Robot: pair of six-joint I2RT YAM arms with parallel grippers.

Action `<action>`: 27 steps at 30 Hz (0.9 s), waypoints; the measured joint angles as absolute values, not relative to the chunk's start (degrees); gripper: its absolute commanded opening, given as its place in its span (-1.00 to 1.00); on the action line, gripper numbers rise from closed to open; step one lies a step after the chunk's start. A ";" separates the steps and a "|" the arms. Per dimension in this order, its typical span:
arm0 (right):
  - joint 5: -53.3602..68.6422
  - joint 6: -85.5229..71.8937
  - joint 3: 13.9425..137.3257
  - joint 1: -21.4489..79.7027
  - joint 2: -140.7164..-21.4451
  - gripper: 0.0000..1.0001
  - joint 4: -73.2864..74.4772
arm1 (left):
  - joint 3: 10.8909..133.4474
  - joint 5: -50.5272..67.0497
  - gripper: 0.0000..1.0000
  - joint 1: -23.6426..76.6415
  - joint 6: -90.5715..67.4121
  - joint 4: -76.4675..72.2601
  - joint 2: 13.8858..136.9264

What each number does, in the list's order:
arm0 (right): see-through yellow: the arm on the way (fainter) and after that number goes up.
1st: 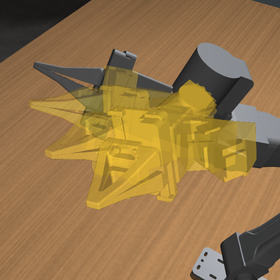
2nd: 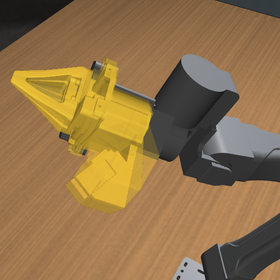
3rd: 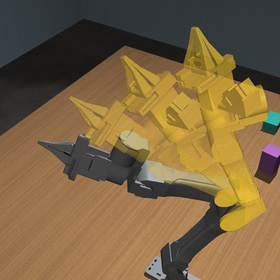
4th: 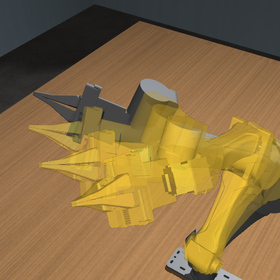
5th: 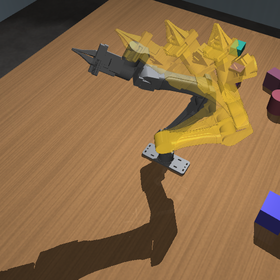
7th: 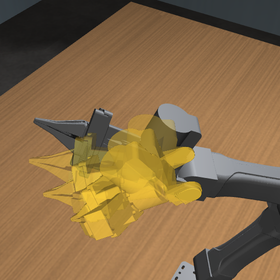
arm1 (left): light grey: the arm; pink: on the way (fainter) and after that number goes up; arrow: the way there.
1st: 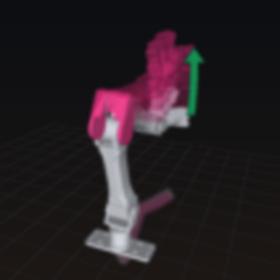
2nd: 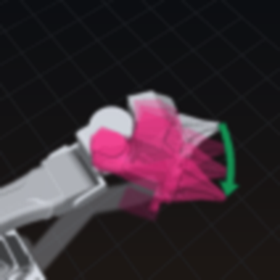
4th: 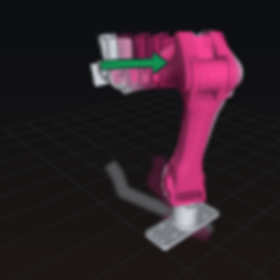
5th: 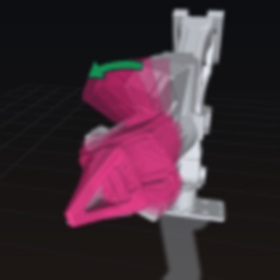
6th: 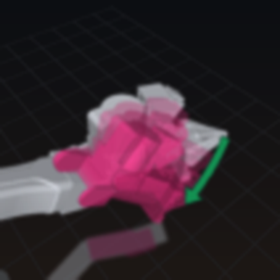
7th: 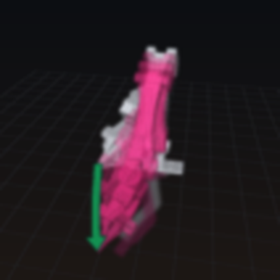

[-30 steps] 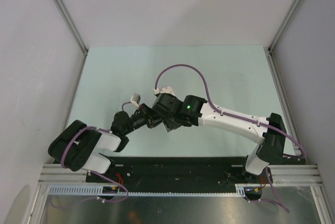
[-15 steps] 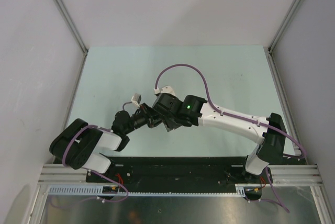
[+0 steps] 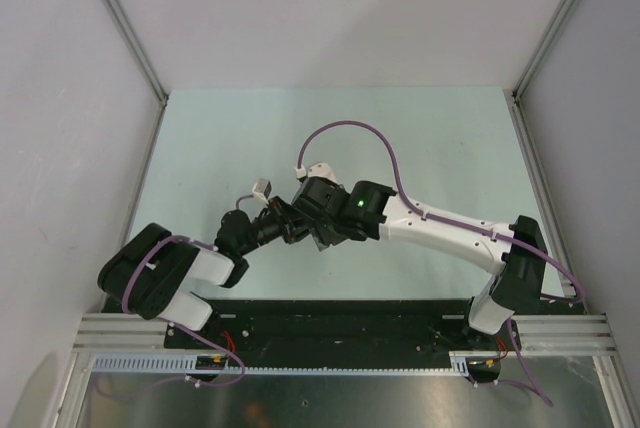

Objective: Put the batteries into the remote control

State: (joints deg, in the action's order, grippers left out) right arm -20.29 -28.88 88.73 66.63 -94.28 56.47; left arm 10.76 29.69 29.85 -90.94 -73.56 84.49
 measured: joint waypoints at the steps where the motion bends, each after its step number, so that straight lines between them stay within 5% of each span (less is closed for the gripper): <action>1: -20.29 -28.88 88.73 66.57 -94.28 0.19 56.47 | 10.79 29.65 -1.00 29.85 -91.02 -73.54 84.53; 27: -21.04 -28.95 88.29 65.98 -94.28 0.37 56.21 | 10.90 30.06 -1.00 29.95 -92.60 -73.65 86.72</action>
